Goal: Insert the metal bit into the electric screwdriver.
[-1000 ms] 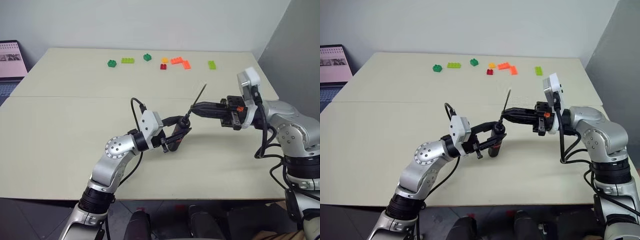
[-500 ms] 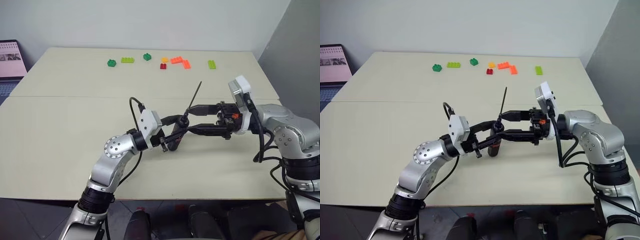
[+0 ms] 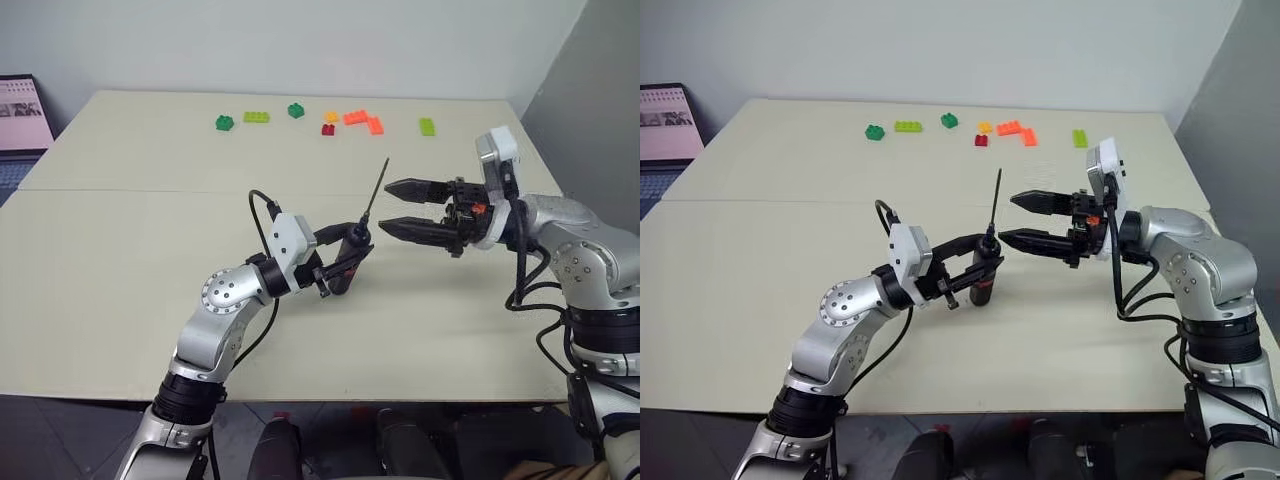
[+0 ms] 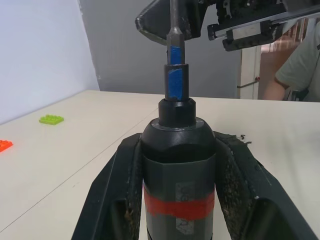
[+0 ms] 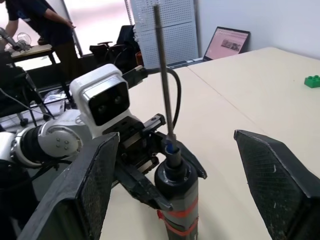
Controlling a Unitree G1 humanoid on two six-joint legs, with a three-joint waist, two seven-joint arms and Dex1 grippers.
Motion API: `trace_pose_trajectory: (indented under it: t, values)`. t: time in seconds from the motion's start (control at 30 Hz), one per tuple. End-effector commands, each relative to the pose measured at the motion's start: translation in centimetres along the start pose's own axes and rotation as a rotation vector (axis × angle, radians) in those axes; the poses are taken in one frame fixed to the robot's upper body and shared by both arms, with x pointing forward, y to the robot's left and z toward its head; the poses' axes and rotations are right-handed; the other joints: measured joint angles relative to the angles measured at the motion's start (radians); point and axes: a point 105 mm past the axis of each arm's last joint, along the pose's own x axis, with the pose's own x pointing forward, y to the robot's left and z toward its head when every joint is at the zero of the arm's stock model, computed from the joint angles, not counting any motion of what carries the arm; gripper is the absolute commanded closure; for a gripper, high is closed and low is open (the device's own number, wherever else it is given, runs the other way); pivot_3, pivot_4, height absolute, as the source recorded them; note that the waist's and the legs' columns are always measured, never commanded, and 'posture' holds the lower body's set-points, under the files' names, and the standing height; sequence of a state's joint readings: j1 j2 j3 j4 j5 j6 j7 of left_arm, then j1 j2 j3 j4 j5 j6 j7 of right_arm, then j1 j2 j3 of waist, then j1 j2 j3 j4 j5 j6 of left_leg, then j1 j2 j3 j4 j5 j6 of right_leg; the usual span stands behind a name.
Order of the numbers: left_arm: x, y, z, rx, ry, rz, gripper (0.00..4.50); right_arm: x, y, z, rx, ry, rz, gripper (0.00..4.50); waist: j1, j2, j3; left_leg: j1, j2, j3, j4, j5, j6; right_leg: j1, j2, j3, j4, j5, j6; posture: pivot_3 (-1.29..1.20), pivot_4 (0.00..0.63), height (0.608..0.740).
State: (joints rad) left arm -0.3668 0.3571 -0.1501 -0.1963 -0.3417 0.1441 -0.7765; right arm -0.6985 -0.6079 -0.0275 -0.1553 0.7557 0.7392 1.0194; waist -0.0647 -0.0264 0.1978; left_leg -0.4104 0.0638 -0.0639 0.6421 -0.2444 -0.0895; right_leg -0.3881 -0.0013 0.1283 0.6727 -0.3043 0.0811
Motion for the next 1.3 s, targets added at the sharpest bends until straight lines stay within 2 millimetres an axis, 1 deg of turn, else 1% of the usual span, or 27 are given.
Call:
trace_pose_trajectory:
  t: [0.03,0.13,0.23,0.3,0.33,0.37,0.4,0.47,0.5,0.57,0.63,0.7,0.8,0.9,0.97,1.1,1.17,1.23,1.27,1.3]
  values:
    - [0.0,0.9,1.0,0.044,-0.016,0.035,2.86,-0.9,-0.1,1.4,-0.08,-0.049,-0.045,0.64,0.0,0.0,0.0,0.0,0.0,0.0,0.0,0.0,0.0,0.0,0.0,0.0,0.0,0.0,0.0,0.0,0.15,0.74]
    - [0.6,1.2,1.8,0.068,0.0,0.042,2.86,-2.1,0.2,1.2,-0.092,-0.05,-0.077,0.64,0.006,0.0,0.0,0.0,0.0,0.0,0.0,0.0,0.0,0.0,0.0,0.0,0.0,0.0,0.0,0.0,0.15,0.74]
    - [1.2,2.1,2.5,0.156,0.064,0.051,2.86,-3.5,0.2,0.7,-0.1,-0.019,-0.128,0.64,0.009,0.0,0.0,-0.002,0.0,-0.001,0.0,0.0,0.0,-0.001,0.0,-0.001,0.0,0.0,0.0,0.0,0.15,0.74]
    - [1.7,3.0,2.9,0.234,0.124,0.061,2.86,-4.5,0.1,0.3,-0.098,-0.008,-0.181,0.64,0.01,0.0,0.001,-0.003,0.0,-0.001,0.001,0.0,0.0,-0.001,0.0,-0.001,0.0,0.0,0.0,0.0,0.15,0.74]
    - [1.9,3.8,2.9,0.275,0.171,0.076,2.86,-5.1,0.1,0.0,-0.103,0.004,-0.208,0.64,0.011,0.0,0.001,-0.004,0.0,-0.001,0.001,0.0,0.0,-0.002,0.0,-0.001,-0.001,0.0,0.0,0.0,0.15,0.74]
    - [2.0,4.4,2.5,0.304,0.232,0.074,2.86,-5.6,-0.1,-0.3,-0.131,0.019,-0.252,0.64,0.014,-0.001,0.001,-0.005,-0.001,-0.002,0.001,0.0,0.0,-0.002,0.0,-0.002,-0.001,0.0,0.0,0.0,0.15,0.74]
    - [2.0,5.0,1.7,0.337,0.315,0.063,2.86,-6.2,-0.3,-0.7,-0.168,0.051,-0.307,0.64,0.016,-0.001,0.001,-0.005,-0.001,-0.002,0.001,0.0,0.0,-0.002,0.0,-0.002,-0.002,0.0,0.0,0.0,0.15,0.74]
    - [1.8,6.0,-0.2,0.368,0.47,0.021,2.86,-7.0,-0.2,-1.4,-0.174,0.1,-0.346,0.64,0.018,0.0,0.001,-0.005,-0.001,-0.003,0.0,0.0,0.0,-0.001,0.0,-0.003,-0.004,0.0,0.0,0.0,0.15,0.74]
    - [1.9,6.4,-0.8,0.373,0.511,0.015,2.86,-7.2,0.0,-1.7,-0.169,0.121,-0.353,0.64,0.018,0.0,0.001,-0.005,-0.001,-0.003,0.0,0.0,0.0,-0.001,0.0,-0.003,-0.006,0.0,0.0,0.0,0.15,0.74]
    - [2.8,6.8,-1.7,0.43,0.565,-0.033,2.86,-7.5,0.6,-1.7,-0.166,0.156,-0.344,0.64,0.018,0.001,0.002,-0.006,-0.001,-0.003,0.0,0.0,0.0,-0.001,-0.001,-0.003,-0.008,0.001,0.0,0.0,0.15,0.74]
    - [3.8,6.8,-2.7,0.465,0.61,-0.095,2.86,-7.7,0.9,-1.4,-0.199,0.185,-0.363,0.64,0.019,0.001,0.002,-0.007,-0.001,-0.003,0.0,0.0,0.0,-0.001,-0.001,-0.003,-0.009,0.001,0.0,0.0,0.15,0.74]
    - [4.8,6.7,-3.7,0.494,0.645,-0.147,2.86,-8.0,1.5,-0.9,-0.267,0.214,-0.351,0.64,0.023,0.001,0.002,-0.007,-0.001,-0.003,0.0,0.0,0.0,-0.001,-0.001,-0.003,-0.009,0.001,0.0,0.0,0.15,0.74]
    - [6.3,6.5,-5.0,0.524,0.672,-0.203,2.86,-8.2,2.9,-1.4,-0.345,0.324,-0.274,0.64,0.027,0.001,0.002,-0.007,-0.001,-0.003,0.0,0.0,0.0,-0.001,-0.001,-0.003,-0.009,0.001,0.0,0.0,0.15,0.74]
    - [7.8,5.6,-6.8,0.539,0.722,-0.272,2.86,-8.4,4.3,-2.3,-0.397,0.474,-0.192,0.64,0.035,0.001,0.002,-0.007,-0.002,-0.003,0.0,0.0,0.0,-0.001,-0.001,-0.003,-0.009,0.001,0.0,0.0,0.15,0.74]
    - [8.2,5.1,-7.6,0.537,0.741,-0.312,2.86,-8.7,4.4,-2.4,-0.407,0.518,-0.196,0.64,0.034,0.002,0.002,-0.007,-0.002,-0.003,0.001,0.0,0.0,0.0,-0.001,-0.003,-0.009,0.001,0.001,0.0,0.15,0.74]
    - [8.5,4.8,-8.2,0.496,0.755,-0.345,2.86,-9.2,4.5,-2.6,-0.403,0.562,-0.201,0.64,0.038,0.001,0.002,-0.007,-0.002,-0.003,0.001,0.0,0.0,0.0,-0.001,-0.003,-0.009,0.001,0.001,0.0,0.15,0.74]
    - [8.5,4.6,-8.2,0.474,0.758,-0.365,2.16,-9.4,4.4,-2.7,-0.398,0.572,-0.211,0.64,0.041,0.001,0.002,-0.007,-0.002,-0.003,0.002,0.0,0.0,0.001,-0.001,-0.003,-0.009,0.001,0.001,0.0,0.15,0.74]
    - [8.3,4.6,-8.1,0.459,0.759,-0.385,1.79,-9.5,4.2,-2.7,-0.395,0.576,-0.225,0.64,0.04,0.001,0.002,-0.007,-0.002,-0.003,0.002,0.0,0.0,0.001,-0.001,-0.003,-0.009,0.001,0.001,0.0,0.15,0.74]
    - [8.2,4.7,-7.9,0.455,0.757,-0.395,1.54,-9.6,4.1,-2.7,-0.391,0.576,-0.237,0.64,0.04,0.001,0.002,-0.007,-0.002,-0.003,0.002,0.0,0.0,0.001,-0.001,-0.003,-0.009,0.001,0.001,0.0,0.15,0.74]
    - [8.1,4.8,-7.5,0.45,0.752,-0.4,1.39,-9.7,3.9,-2.7,-0.391,0.576,-0.244,0.64,0.04,0.001,0.002,-0.007,-0.002,-0.003,0.002,0.0,0.0,0.001,-0.002,-0.003,-0.009,0.001,0.001,0.0,0.15,0.74]
